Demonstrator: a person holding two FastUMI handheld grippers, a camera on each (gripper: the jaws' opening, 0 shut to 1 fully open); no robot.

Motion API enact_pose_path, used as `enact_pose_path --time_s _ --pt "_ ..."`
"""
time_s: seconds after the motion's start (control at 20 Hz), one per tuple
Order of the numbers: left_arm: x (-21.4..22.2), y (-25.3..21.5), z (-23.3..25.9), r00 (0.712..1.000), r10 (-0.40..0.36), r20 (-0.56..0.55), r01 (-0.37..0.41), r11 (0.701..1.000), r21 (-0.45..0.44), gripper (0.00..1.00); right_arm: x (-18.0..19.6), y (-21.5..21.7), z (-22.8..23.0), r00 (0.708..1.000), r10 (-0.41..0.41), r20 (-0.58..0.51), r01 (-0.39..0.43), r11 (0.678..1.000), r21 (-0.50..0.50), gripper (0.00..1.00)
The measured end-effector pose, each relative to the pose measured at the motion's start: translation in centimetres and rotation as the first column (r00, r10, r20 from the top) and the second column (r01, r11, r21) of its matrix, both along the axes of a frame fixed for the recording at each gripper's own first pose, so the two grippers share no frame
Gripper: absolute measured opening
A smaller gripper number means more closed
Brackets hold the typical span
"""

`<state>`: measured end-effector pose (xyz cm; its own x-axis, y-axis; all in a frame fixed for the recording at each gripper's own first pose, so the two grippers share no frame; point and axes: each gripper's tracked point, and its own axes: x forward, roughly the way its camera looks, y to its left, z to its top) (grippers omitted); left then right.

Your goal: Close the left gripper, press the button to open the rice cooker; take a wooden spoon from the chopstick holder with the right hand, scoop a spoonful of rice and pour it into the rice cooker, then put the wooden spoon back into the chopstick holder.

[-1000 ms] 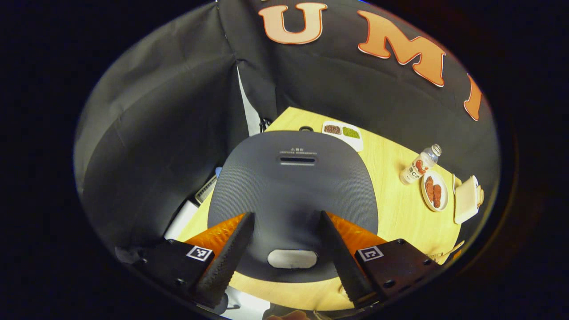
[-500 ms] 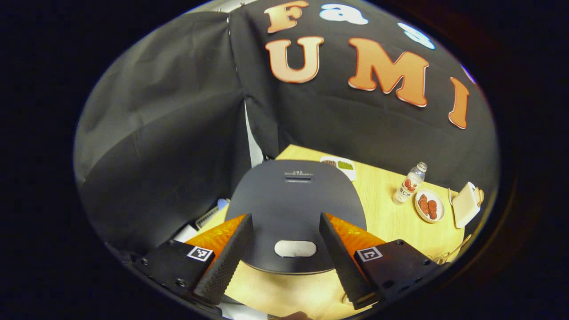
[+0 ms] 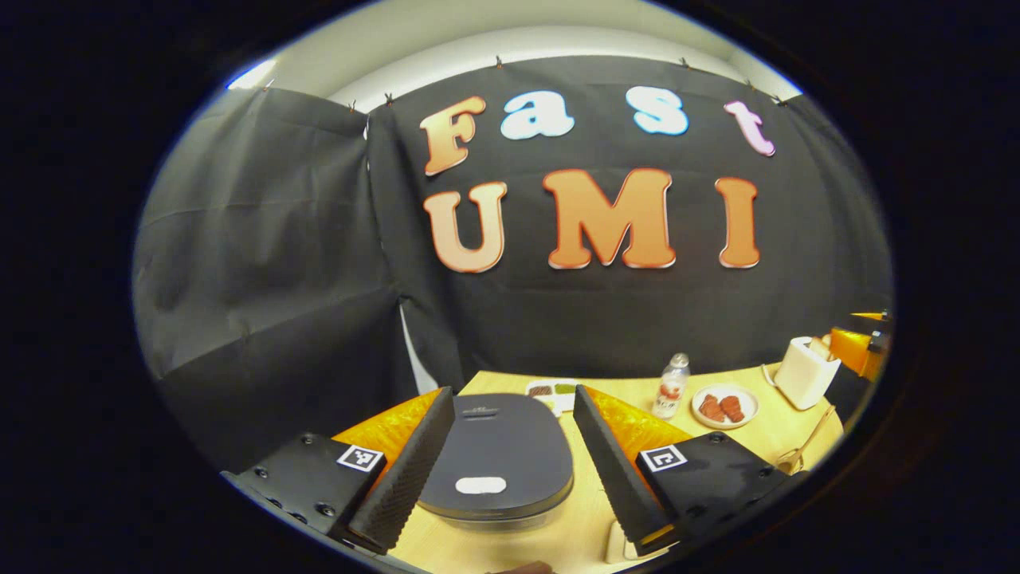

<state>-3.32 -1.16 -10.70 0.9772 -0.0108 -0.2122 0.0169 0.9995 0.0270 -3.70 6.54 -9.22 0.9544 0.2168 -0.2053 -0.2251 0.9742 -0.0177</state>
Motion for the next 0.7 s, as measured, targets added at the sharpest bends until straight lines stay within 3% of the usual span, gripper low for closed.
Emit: enact_pose_path --time_s 0.15,0.35,0.7 --pt "-0.5 -1.0 0.9 0.999 -0.034 0.038 0.033 0.999 0.041 1.0 -0.4 0.8 1.3 0.998 0.027 0.064 -0.026 1.0 -0.015 0.93" --pt "-1.4 -2.6 4.0 0.987 -0.075 0.143 0.072 0.997 0.03 1.0 -0.8 1.3 2.3 0.993 0.045 0.111 -0.045 0.999 -0.003 0.92" --pt "-1.7 -4.5 4.2 0.979 -0.119 0.164 0.122 0.993 -0.006 1.0 -1.0 1.2 3.6 0.986 0.053 0.16 -0.06 0.997 0.043 0.92"
